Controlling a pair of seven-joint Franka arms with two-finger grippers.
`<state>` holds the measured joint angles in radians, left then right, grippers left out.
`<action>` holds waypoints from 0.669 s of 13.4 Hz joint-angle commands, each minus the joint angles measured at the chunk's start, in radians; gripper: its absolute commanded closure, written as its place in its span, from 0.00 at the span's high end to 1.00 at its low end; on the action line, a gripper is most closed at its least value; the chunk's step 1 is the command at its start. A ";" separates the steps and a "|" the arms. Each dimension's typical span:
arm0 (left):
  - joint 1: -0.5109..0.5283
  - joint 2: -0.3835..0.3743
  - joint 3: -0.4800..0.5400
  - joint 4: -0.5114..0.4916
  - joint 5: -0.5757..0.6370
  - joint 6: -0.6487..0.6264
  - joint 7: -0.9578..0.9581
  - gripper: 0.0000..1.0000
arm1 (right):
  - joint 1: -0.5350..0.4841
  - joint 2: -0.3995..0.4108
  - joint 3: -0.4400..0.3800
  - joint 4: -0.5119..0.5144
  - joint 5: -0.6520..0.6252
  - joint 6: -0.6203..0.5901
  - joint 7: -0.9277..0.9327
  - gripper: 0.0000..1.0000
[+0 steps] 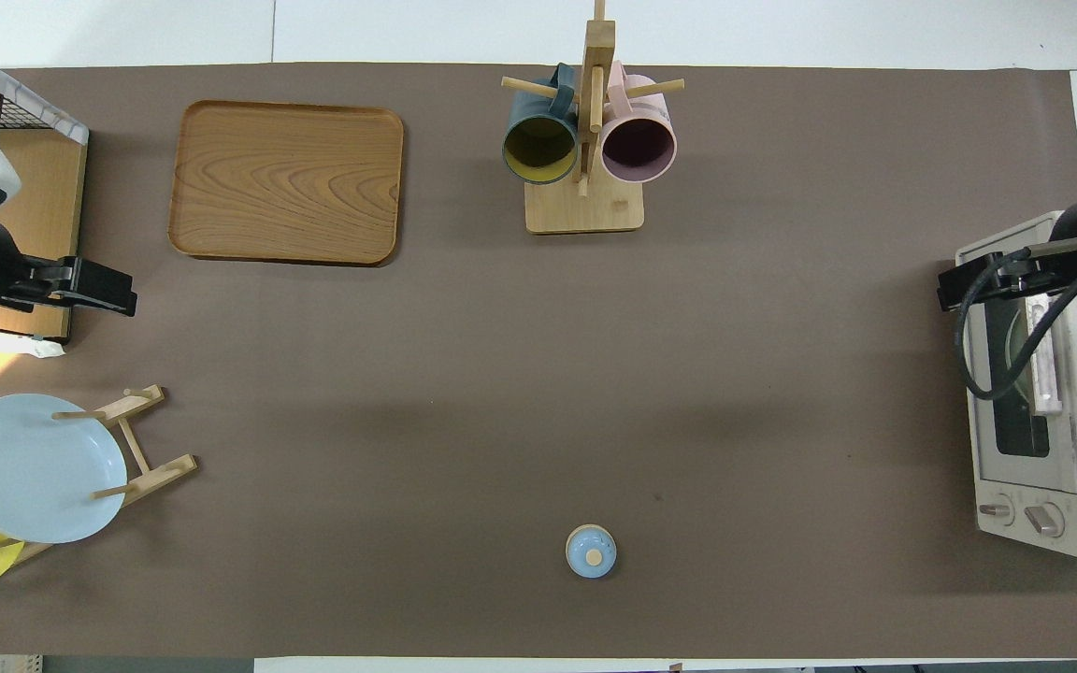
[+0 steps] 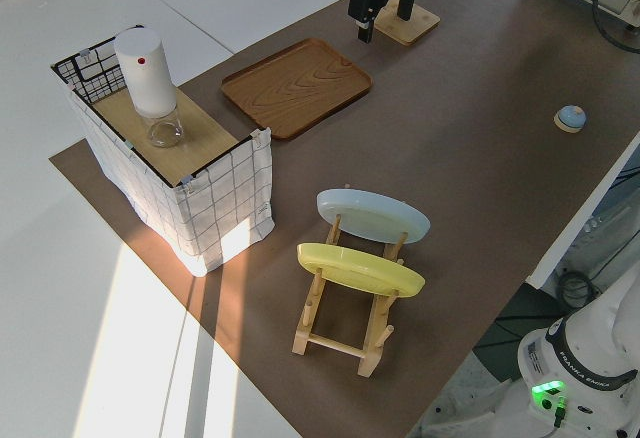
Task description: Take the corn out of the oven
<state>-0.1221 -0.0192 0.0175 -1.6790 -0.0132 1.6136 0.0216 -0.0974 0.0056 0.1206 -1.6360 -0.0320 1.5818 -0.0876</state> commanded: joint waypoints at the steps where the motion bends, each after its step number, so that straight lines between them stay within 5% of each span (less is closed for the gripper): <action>1: 0.005 -0.016 -0.002 -0.015 0.016 0.011 0.005 1.00 | -0.010 0.014 0.007 0.025 0.009 -0.017 0.002 1.00; 9: 0.005 -0.016 -0.002 -0.015 0.015 0.011 0.005 1.00 | -0.025 -0.026 0.004 -0.073 0.004 0.047 -0.009 1.00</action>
<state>-0.1221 -0.0192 0.0175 -1.6790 -0.0132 1.6136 0.0216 -0.1001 0.0057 0.1188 -1.6516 -0.0321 1.5912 -0.0876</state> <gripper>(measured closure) 0.000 0.000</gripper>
